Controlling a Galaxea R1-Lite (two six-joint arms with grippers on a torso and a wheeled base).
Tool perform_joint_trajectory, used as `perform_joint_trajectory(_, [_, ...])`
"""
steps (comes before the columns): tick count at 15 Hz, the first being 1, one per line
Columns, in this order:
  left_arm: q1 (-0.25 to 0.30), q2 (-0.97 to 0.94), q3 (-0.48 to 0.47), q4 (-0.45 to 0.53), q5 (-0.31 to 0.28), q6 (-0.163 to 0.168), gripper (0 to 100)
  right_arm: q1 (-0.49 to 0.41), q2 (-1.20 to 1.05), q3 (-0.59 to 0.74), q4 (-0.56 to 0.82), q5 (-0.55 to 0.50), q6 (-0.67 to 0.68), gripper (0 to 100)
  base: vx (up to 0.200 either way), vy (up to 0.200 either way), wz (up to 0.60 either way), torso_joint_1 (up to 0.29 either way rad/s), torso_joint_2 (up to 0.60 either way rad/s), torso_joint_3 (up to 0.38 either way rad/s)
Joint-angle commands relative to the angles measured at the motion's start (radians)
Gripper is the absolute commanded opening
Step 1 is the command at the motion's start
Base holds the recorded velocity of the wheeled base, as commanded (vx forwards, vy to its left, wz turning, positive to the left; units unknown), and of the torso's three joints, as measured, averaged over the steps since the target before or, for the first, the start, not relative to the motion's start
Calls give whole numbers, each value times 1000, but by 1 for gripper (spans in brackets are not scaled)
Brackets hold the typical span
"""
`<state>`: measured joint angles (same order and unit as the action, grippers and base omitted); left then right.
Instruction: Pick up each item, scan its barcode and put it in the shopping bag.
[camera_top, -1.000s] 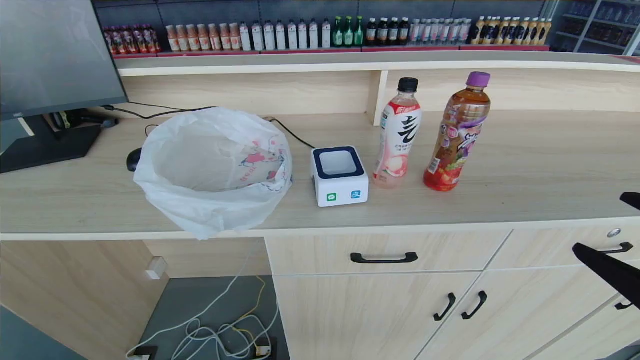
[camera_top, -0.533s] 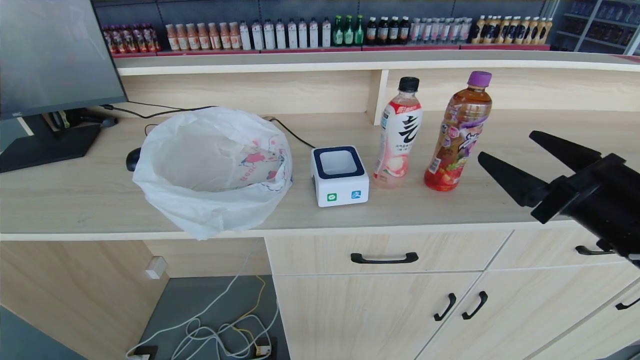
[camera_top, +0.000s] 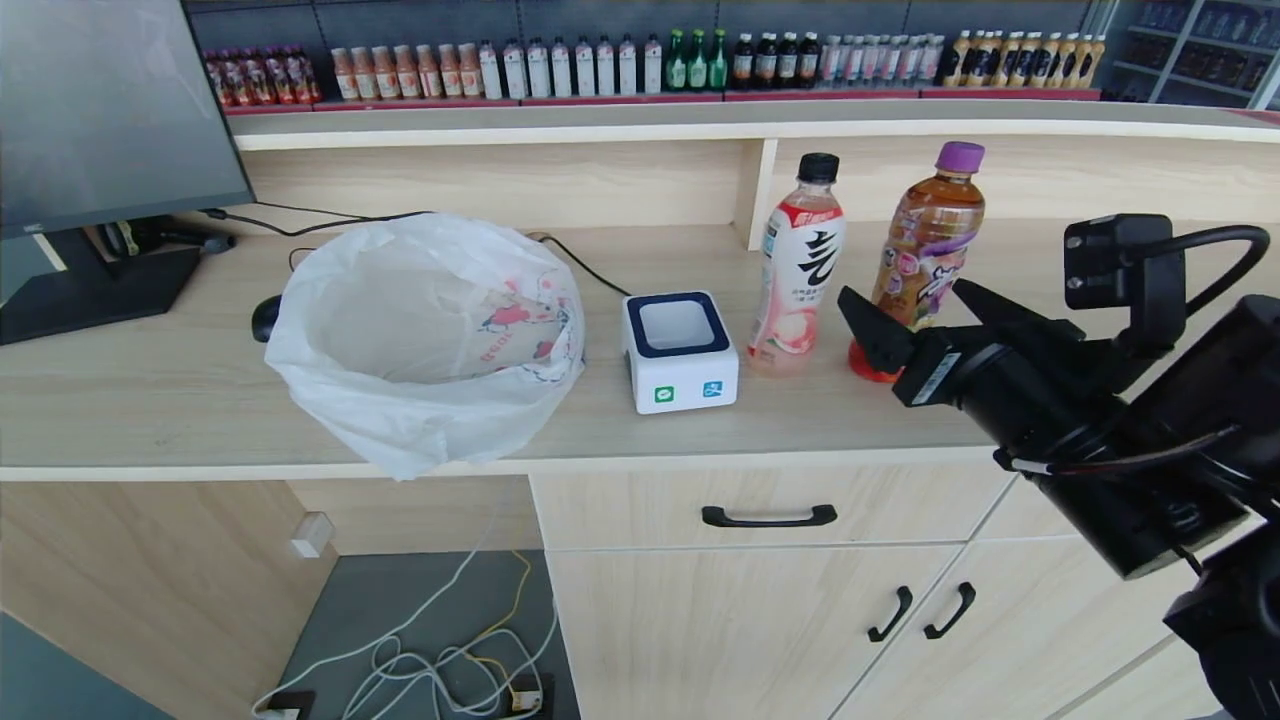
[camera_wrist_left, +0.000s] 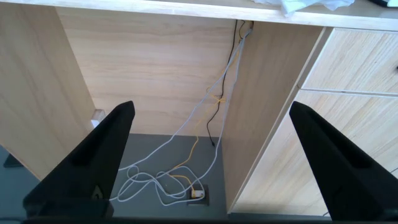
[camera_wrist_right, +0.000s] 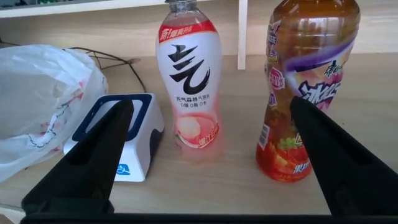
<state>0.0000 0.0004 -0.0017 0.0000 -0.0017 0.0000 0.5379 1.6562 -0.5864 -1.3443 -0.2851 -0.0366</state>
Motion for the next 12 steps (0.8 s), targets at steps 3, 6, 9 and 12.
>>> perform_joint_trajectory(3, [0,0,0,0,0,0,100,30,85,-6,-42,0,-25,100,0,0,0,0,0,0])
perform_joint_trajectory(6, [0,0,0,0,0,0,100,30,126,-41,-55,1,-25,100,0,0,0,0,0,0])
perform_joint_trajectory(9, [0,0,0,0,0,0,100,37,166,-90,-59,0,-25,100,0,0,0,0,0,0])
perform_joint_trajectory(12, [0,0,0,0,0,0,100,42,205,-118,-69,-17,-36,100,0,0,0,0,0,0])
